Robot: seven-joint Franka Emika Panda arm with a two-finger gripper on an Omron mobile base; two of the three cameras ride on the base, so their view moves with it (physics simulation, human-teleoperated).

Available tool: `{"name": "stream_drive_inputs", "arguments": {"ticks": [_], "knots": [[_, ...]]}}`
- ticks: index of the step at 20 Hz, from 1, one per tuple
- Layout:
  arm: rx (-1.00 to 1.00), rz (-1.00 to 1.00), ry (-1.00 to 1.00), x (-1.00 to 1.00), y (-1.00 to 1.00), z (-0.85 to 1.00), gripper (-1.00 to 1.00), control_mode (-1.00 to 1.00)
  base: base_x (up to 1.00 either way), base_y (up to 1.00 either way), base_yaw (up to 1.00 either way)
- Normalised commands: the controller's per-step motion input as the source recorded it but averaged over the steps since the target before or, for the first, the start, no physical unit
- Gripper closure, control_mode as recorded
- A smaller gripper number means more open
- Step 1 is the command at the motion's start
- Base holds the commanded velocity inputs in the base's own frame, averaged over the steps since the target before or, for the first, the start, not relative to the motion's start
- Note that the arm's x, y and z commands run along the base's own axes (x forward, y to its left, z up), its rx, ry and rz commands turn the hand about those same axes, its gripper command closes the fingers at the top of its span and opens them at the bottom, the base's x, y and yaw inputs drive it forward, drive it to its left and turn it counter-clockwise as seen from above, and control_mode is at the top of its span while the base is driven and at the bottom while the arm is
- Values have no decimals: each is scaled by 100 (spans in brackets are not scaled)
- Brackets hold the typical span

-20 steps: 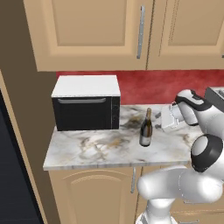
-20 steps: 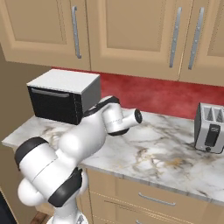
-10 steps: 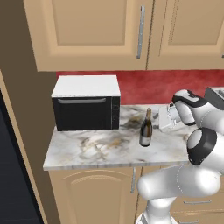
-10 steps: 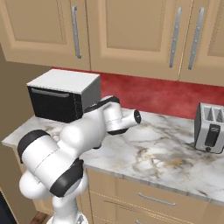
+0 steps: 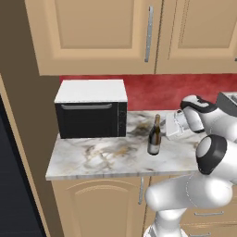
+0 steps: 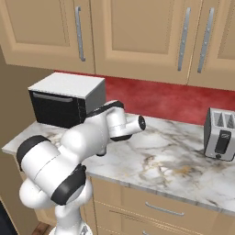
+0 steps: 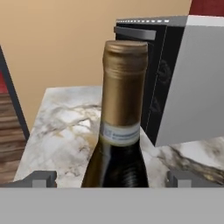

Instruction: There is a wine glass and glass cup on the dining counter. Place the wine bottle next to the wine glass and the juice bottle next to the glass cup.

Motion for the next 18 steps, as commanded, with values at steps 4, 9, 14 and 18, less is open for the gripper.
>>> {"name": "stream_drive_inputs", "arguments": {"ticks": [4,9,14,18], "knots": [[3,0,0,0,10,-2,-100,-100,0,0,0],[3,-1,0,2,6,-5,-100,-100,0,0,0],[3,-2,3,12,1,-9,-100,-100,0,0,0],[3,-1,1,10,0,-5,-100,-100,0,0,0]]}}
